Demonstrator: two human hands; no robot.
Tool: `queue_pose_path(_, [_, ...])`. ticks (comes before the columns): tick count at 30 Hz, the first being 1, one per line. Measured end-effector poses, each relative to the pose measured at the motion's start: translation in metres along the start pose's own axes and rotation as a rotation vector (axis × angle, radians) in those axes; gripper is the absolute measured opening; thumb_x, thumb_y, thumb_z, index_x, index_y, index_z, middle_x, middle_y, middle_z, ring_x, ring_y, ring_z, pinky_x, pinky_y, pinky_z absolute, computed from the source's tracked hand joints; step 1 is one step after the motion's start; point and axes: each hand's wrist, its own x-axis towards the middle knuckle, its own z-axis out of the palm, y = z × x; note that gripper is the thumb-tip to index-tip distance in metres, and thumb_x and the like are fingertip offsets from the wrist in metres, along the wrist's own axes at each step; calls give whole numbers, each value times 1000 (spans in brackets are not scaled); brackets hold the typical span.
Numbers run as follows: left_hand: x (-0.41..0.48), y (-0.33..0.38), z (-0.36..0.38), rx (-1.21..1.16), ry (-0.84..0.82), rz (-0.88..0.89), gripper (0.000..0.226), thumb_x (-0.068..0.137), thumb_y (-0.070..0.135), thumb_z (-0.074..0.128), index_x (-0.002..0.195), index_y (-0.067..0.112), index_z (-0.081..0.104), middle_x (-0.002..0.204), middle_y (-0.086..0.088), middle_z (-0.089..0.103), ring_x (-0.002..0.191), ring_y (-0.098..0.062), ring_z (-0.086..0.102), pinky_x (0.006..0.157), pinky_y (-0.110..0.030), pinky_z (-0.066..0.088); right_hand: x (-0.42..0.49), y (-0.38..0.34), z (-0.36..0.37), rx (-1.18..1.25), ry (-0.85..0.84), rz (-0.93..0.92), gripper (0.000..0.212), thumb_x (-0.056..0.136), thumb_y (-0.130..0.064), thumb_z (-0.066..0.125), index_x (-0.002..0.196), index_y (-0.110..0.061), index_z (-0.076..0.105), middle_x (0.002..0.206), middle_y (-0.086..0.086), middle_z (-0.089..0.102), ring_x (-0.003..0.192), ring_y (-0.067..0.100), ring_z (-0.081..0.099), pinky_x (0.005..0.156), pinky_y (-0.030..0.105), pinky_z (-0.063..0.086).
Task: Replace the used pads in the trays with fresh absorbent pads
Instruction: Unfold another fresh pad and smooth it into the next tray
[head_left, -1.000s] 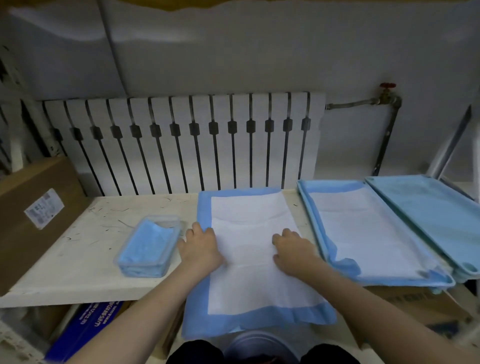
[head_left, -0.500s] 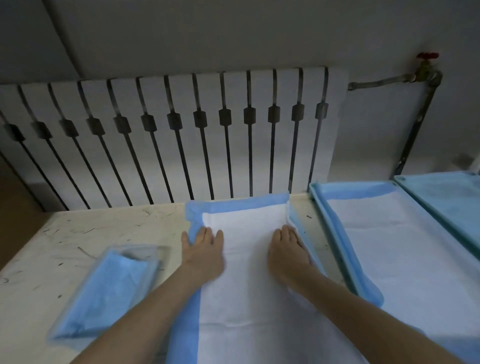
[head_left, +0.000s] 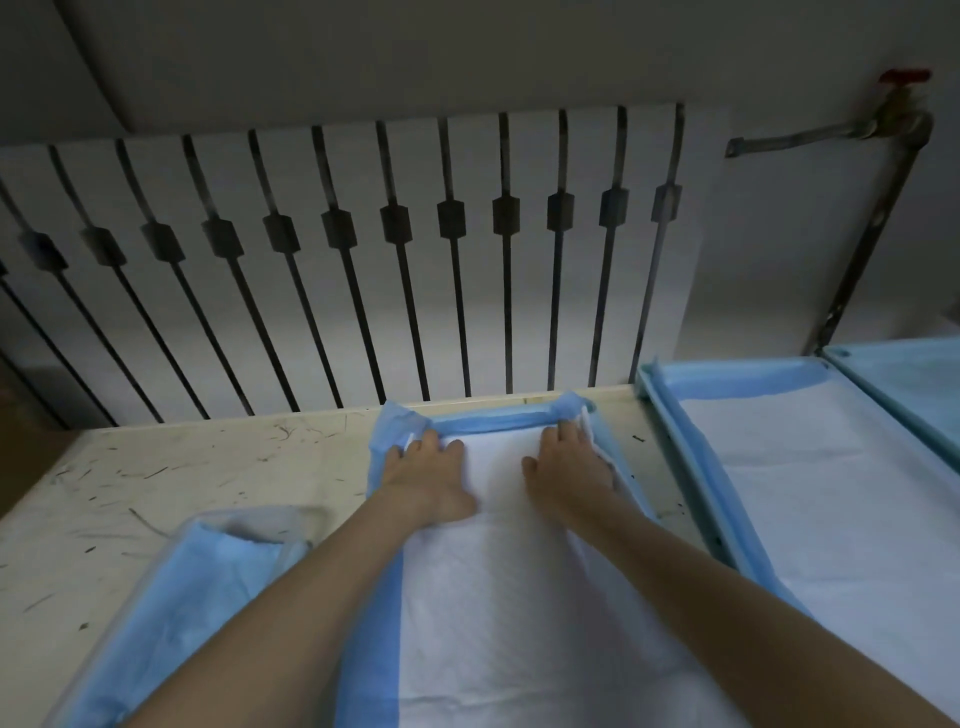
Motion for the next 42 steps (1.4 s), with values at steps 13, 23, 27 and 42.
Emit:
queue_pose_path(13, [-56, -10, -3, 166, -20, -19, 39, 86, 45, 51, 116, 20, 52, 124, -2, 46, 132, -25, 28, 114, -56, 6, -21, 2, -7, 35, -63, 15, 31, 97, -23, 37, 122, -8, 46, 130, 12, 45, 121, 26, 43, 103, 37, 37])
queue_pose_path(23, [-81, -8, 22, 131, -54, -55, 69, 90, 42, 35, 148, 14, 13, 158, 2, 4, 145, -24, -17, 112, -60, -5, -113, 11, -13, -126, -198, 10, 36, 95, -20, 36, 129, -9, 39, 130, 18, 39, 125, 35, 39, 103, 43, 40])
queue_pose_path(27, [-119, 13, 26, 244, 128, 98, 41, 88, 17, 43, 128, 15, 45, 129, -4, 47, 134, -25, 32, 114, -56, -4, -135, 12, -10, -250, -242, -58, 42, 94, -22, 33, 136, -13, 32, 131, 19, 38, 119, 37, 43, 103, 46, 39])
queue_pose_path(42, [-196, 14, 40, 177, -294, 31, 84, 88, 30, 48, 150, 6, -2, 159, -3, -12, 144, -26, -23, 112, -63, -6, -197, -14, -5, -62, -437, -411, 60, 95, -29, 49, 149, -25, 23, 159, 4, 7, 146, 23, 5, 117, 47, 16])
